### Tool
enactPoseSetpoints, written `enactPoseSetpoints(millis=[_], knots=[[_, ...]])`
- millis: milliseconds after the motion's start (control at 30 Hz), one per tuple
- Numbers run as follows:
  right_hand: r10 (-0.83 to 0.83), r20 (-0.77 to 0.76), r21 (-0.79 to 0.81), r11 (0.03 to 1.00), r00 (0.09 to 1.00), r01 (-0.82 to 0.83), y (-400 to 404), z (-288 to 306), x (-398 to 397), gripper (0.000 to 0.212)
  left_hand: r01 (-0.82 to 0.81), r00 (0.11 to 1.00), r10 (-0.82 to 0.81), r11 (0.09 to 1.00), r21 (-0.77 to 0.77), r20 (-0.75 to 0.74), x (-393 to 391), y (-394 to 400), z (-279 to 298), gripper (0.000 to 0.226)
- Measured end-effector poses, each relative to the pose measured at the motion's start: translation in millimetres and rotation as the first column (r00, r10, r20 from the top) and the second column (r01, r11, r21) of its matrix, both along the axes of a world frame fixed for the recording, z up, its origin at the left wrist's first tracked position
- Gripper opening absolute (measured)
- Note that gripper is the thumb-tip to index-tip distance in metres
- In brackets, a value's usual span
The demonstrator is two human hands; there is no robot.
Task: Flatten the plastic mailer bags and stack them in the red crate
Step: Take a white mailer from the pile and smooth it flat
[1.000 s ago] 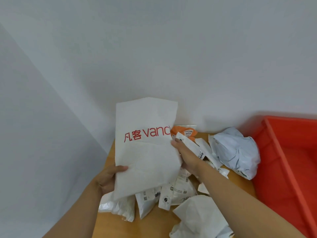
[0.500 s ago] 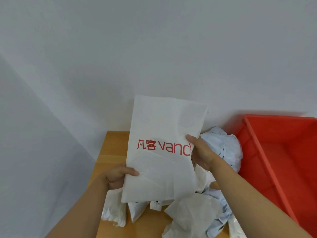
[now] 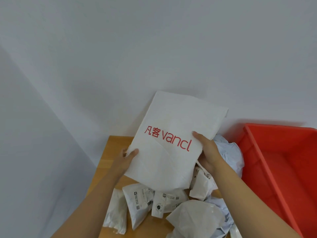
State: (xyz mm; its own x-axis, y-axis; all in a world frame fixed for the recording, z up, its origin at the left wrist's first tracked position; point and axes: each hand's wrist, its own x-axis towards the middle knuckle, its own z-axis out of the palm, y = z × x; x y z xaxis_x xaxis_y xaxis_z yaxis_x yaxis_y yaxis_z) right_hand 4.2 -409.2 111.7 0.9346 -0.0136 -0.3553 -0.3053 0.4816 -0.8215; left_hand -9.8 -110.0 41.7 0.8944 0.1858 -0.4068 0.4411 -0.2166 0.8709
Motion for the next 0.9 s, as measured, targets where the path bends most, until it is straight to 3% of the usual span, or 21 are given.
enactPoseSetpoints(millis=[67, 100, 167, 267, 367, 433, 533, 633, 767, 900], knots=[[-0.068, -0.055, 0.05, 0.996, 0.996, 0.071, -2, 8, 1, 0.039, -0.083, 0.975, 0.031, 0.97, 0.229, 0.221, 2, -4, 2, 0.07], [-0.105, -0.089, 0.068, 0.992, 0.991, 0.111, -4, 12, 2, 0.038, -0.087, 0.938, -0.032, 0.943, 0.322, 0.345, 1, -7, 6, 0.069], [-0.154, -0.14, 0.079, 0.983, 0.978, 0.166, -7, 20, 3, 0.036, 0.044, 0.828, -0.309, 0.867, 0.496, 0.467, -4, -16, 14, 0.076], [-0.178, -0.151, 0.047, 0.981, 0.972, 0.187, -9, 33, 3, 0.027, 0.236, 0.613, -0.692, 0.622, 0.747, 0.381, -19, -41, 22, 0.096], [-0.221, -0.17, 0.004, 0.974, 0.96, 0.225, -14, 39, 4, 0.021, 0.204, 0.417, -0.841, 0.456, 0.866, 0.345, -34, -63, 11, 0.114], [-0.258, -0.199, -0.022, 0.966, 0.945, 0.259, -17, 39, 4, 0.017, 0.133, 0.352, -0.873, 0.404, 0.905, 0.338, -44, -75, -1, 0.114], [-0.326, -0.237, -0.08, 0.945, 0.915, 0.316, -22, 40, 2, 0.02, 0.092, 0.317, -0.884, 0.39, 0.916, 0.344, -55, -91, -14, 0.11], [-0.353, -0.283, -0.143, 0.935, 0.892, 0.324, -29, 38, 1, 0.037, 0.087, 0.303, -0.871, 0.429, 0.899, 0.386, -59, -102, -16, 0.105], [-0.317, -0.276, -0.195, 0.943, 0.907, 0.27, -36, 38, 1, 0.037, 0.085, 0.417, -0.757, 0.584, 0.807, 0.504, -53, -106, -7, 0.088], [-0.281, -0.153, -0.25, 0.939, 0.948, 0.237, -38, 49, 2, 0.05, 0.142, 0.452, -0.685, 0.687, 0.712, 0.571, -44, -99, 16, 0.063]])
